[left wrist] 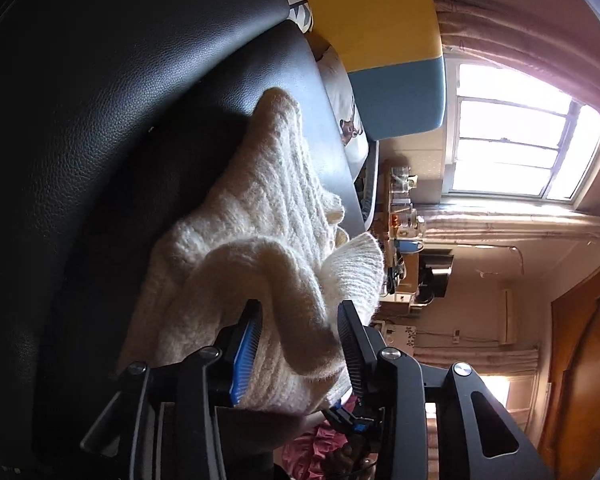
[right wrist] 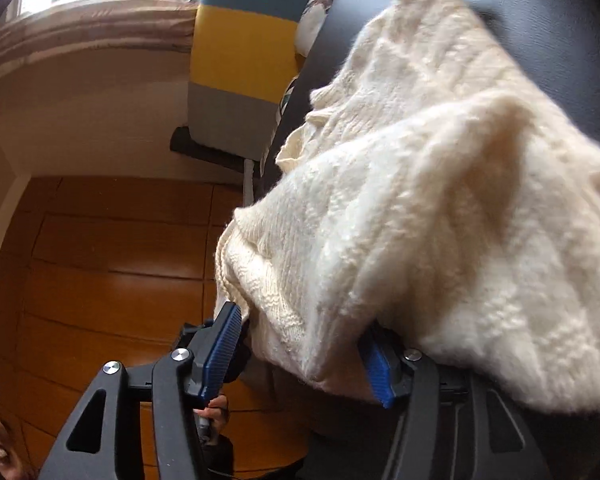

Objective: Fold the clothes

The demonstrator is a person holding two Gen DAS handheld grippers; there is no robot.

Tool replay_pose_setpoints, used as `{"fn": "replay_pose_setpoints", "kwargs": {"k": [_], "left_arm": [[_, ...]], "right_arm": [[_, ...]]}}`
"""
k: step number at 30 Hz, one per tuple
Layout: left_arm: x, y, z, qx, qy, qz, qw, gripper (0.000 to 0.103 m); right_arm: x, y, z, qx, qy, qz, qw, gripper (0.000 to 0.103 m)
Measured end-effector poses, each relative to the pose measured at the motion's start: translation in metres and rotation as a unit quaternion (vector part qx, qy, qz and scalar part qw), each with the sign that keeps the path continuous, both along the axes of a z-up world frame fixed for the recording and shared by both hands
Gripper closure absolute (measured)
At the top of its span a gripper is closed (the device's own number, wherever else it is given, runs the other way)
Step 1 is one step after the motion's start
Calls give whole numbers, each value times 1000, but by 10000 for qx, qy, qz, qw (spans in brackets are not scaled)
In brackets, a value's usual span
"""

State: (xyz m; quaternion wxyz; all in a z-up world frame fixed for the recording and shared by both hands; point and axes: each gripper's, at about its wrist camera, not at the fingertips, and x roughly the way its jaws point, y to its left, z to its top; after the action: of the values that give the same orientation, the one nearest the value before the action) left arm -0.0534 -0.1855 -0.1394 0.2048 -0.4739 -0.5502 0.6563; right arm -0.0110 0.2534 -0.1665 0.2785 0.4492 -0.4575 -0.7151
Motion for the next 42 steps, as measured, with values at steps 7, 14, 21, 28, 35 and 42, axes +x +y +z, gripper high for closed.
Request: {"fn": "replay_pose_setpoints", "kwargs": {"k": [7, 14, 21, 28, 35, 42], "left_arm": [[-19, 19, 10, 113, 193, -163, 9996, 55], [-36, 3, 27, -312, 613, 74, 9976, 43], [-42, -12, 40, -1565, 923, -140, 9833, 38], [-46, 19, 52, -2844, 1460, -865, 9436, 37], [-82, 38, 44, -3315, 1559, -1286, 9215, 38], [-77, 50, 43, -3356, 1674, -1551, 9139, 97]], "right_arm": [[-25, -18, 18, 277, 305, 191, 9990, 75], [-64, 68, 49, 5, 594, -1606, 9852, 67], [-53, 82, 78, 1081, 644, -1376, 9825, 61], [-89, 13, 84, 4235, 800, 53, 9023, 61], [-125, 36, 44, 4774, 99, 506, 8771, 61], [-119, 33, 42, 4703, 260, 816, 8783, 95]]}}
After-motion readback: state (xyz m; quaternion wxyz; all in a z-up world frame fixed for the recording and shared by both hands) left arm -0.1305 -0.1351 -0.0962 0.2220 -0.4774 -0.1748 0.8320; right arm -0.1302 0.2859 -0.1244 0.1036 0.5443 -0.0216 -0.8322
